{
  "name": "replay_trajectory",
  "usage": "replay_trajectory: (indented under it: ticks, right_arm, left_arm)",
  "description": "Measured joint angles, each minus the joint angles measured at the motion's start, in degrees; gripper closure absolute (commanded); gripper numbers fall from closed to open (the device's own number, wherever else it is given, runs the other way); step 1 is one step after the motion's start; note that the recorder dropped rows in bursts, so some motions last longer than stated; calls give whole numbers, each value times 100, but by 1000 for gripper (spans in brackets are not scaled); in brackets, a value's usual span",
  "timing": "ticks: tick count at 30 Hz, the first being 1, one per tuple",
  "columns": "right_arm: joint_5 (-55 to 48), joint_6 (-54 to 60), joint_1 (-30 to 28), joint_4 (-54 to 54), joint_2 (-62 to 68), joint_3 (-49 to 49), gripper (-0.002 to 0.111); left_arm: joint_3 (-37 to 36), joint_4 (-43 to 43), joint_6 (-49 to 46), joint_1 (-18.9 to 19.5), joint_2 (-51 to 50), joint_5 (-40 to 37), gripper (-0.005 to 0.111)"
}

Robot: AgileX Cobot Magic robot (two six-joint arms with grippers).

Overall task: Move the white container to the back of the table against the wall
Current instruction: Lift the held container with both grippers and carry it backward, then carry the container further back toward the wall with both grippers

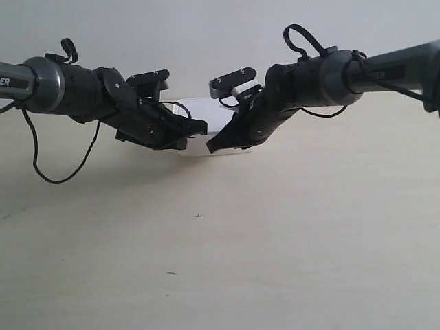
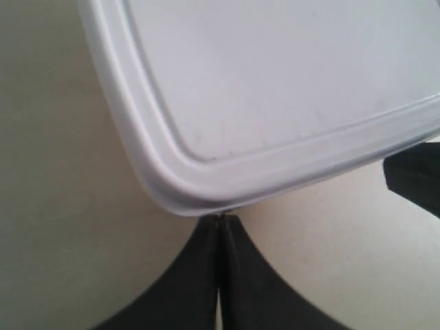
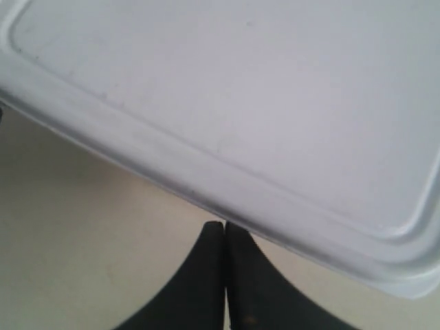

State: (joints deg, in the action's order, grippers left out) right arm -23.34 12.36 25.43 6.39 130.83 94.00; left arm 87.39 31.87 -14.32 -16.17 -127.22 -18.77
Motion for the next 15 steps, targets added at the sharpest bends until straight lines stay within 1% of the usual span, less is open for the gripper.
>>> replay_trajectory:
  ticks: [4, 8, 15]
  right_arm:
    - [-128, 0, -3, -163, 222, 286, 108]
    - [-177, 0, -24, -206, 353, 467, 108]
    - [-214, 0, -44, -268, 463, 606, 108]
  left_arm:
    - [9, 0, 0, 0, -38, 42, 107]
    - [37, 8, 0, 78, -119, 106, 107]
    - [486, 113, -5, 265, -415, -90, 107]
